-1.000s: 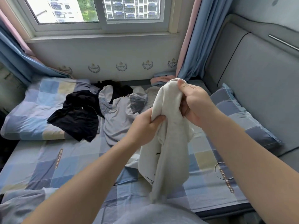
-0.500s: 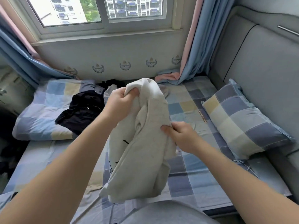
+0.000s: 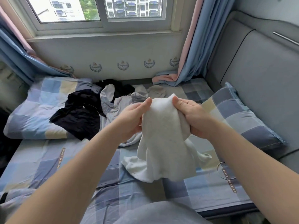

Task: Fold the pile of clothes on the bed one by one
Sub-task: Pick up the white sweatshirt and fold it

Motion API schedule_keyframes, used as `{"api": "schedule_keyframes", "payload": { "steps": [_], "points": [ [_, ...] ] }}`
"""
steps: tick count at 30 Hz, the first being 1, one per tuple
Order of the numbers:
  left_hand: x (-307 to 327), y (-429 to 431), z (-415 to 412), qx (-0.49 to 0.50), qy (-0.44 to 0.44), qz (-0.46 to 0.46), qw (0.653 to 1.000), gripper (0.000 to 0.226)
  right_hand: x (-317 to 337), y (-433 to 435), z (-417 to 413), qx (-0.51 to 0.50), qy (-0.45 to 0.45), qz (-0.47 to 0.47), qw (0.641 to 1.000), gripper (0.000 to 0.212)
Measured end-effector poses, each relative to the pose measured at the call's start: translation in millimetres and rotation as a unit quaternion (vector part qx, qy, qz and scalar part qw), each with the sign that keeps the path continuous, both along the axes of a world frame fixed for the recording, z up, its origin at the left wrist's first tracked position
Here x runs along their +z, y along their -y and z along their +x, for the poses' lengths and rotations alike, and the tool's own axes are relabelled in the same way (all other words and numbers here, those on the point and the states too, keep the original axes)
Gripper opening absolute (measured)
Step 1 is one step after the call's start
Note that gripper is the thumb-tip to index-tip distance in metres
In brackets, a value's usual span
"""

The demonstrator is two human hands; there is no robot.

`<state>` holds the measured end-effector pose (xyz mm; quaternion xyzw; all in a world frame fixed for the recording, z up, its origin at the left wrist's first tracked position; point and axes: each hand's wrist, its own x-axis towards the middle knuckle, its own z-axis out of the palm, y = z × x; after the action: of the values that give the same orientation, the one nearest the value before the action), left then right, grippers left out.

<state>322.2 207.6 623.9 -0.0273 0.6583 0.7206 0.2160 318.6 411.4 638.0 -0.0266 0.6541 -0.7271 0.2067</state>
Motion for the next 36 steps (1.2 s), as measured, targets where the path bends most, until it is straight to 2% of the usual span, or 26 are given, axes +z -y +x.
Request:
{"api": "schedule_keyframes", "payload": {
  "steps": [2,6,8,11,12,14,17,18,21,22,24,26,28,29,30,31,32,33,35,36],
  "points": [
    [-5,-6,-2,0.018,0.044,0.034,0.998,0.048,-2,-3,1,0.015,0.006,0.007,1.000,0.042],
    [-9,-6,-10,0.028,0.004,0.024,0.999,0.024,-6,-16,1,-0.004,-0.014,0.053,0.998,0.043],
    [-10,-6,-12,0.063,-0.011,-0.035,0.997,0.019,-9,-18,3,-0.019,-0.037,0.088,0.995,0.052],
    [-12,-8,-12,0.138,-0.056,-0.164,0.975,0.023,-10,-17,7,-0.012,-0.064,0.121,0.991,0.091],
    [-12,-9,-10,0.143,-0.073,-0.200,0.967,0.031,-13,-17,6,-0.010,-0.077,0.128,0.989,0.095],
    [-9,-12,-4,0.079,-0.077,-0.228,0.967,0.047,-15,-16,7,-0.005,-0.083,0.129,0.988,0.089],
    [-15,-16,8,-0.052,-0.072,-0.274,0.958,0.054,-16,-14,7,-0.014,-0.074,0.121,0.990,0.069],
    [-19,-15,10,-0.062,-0.076,-0.260,0.961,0.051,-18,-14,6,-0.021,-0.070,0.121,0.990,0.065],
    [-26,2,7,-0.016,-0.035,-0.112,0.993,0.027,-16,-18,6,-0.044,-0.054,0.118,0.991,0.065],
    [-27,13,4,-0.002,-0.023,-0.078,0.997,0.025,-15,-20,6,-0.047,-0.049,0.119,0.991,0.069],
    [-34,34,-4,0.021,-0.030,-0.082,0.996,0.030,-11,-23,6,-0.048,-0.037,0.116,0.991,0.077],
    [-45,49,-13,0.050,-0.060,-0.201,0.977,0.020,-6,-23,6,-0.034,-0.026,0.108,0.993,0.087],
    [-55,52,-20,0.074,-0.104,-0.374,0.919,0.012,-2,-21,6,-0.027,-0.021,0.104,0.994,0.090],
    [-58,49,-20,0.092,-0.140,-0.435,0.885,0.014,-3,-20,5,-0.030,-0.020,0.102,0.994,0.084],
    [-59,44,-18,0.119,-0.193,-0.454,0.861,0.014,-4,-20,3,-0.037,-0.017,0.101,0.994,0.076],
    [-58,38,-14,0.142,-0.253,-0.431,0.854,0.013,-5,-20,2,-0.042,-0.014,0.102,0.994,0.071],
    [-54,31,-8,0.139,-0.304,-0.388,0.859,0.017,-6,-21,1,-0.046,-0.012,0.100,0.994,0.069],
    [-50,22,-3,0.097,-0.334,-0.345,0.872,0.029,-6,-21,-1,-0.049,-0.008,0.094,0.994,0.068],
    [-44,-2,10,-0.057,-0.331,-0.306,0.891,0.063,-5,-20,-2,-0.050,0.000,0.076,0.996,0.066],
    [-46,-13,14,-0.114,-0.323,-0.310,0.887,0.076,-4,-20,-3,-0.048,0.006,0.067,0.997,0.065]
  ]
}}
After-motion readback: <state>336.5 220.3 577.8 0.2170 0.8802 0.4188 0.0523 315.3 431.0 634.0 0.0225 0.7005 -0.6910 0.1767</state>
